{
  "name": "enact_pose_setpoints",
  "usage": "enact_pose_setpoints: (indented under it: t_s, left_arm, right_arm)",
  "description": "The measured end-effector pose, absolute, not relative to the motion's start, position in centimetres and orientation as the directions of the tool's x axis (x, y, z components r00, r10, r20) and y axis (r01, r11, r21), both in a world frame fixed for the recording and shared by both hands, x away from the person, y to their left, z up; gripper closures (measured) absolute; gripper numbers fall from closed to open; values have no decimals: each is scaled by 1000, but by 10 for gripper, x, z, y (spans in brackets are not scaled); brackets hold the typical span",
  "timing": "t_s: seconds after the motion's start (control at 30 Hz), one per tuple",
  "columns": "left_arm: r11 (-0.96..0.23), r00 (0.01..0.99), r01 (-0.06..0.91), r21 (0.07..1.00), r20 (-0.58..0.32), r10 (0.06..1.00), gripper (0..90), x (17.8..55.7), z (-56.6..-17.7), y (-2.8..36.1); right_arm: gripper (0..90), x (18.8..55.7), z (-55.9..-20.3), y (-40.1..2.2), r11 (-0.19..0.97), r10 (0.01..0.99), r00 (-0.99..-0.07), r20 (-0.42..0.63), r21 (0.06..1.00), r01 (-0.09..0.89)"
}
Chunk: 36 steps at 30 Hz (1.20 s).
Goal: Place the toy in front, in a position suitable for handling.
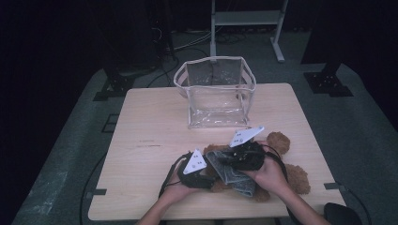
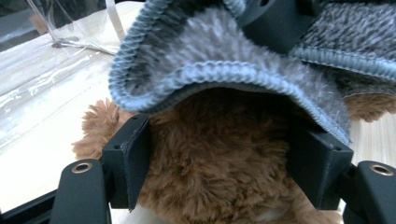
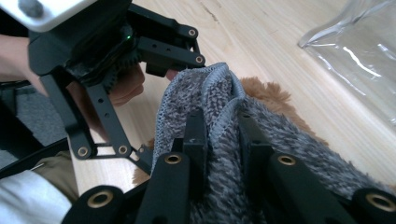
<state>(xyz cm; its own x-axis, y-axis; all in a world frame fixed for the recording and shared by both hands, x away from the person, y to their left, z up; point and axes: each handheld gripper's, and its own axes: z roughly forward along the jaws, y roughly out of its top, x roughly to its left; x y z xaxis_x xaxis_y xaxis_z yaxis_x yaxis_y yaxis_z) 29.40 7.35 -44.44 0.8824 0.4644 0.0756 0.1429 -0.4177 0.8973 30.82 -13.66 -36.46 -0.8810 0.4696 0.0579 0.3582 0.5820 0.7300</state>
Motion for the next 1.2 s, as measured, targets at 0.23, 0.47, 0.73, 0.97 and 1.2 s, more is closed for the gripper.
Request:
enact_pose_setpoints:
  t_s: [0.23, 0.47, 0.73, 0.97, 1.2]
  left_arm:
    - [-411, 887, 136, 901, 74, 455, 277, 293, -442, 71]
    - [-446, 883, 128, 886, 103, 457, 281, 292, -444, 70]
    - [-441, 884, 123, 889, 104, 456, 285, 291, -445, 70]
    - [-440, 887, 126, 889, 98, 452, 281, 291, -445, 71]
    - [-436, 888, 129, 890, 92, 451, 278, 293, -445, 71]
  right_arm:
    - [756, 302, -356, -159, 580, 493, -869, 28, 735, 353]
    - [754, 304, -364, -146, 565, 485, -874, 35, 750, 344]
    - [759, 307, -358, -180, 519, 550, -833, 49, 762, 388]
    - [763, 299, -338, -219, 463, 599, -799, 51, 792, 397]
    - [764, 295, -333, -248, 452, 657, -754, 20, 790, 414]
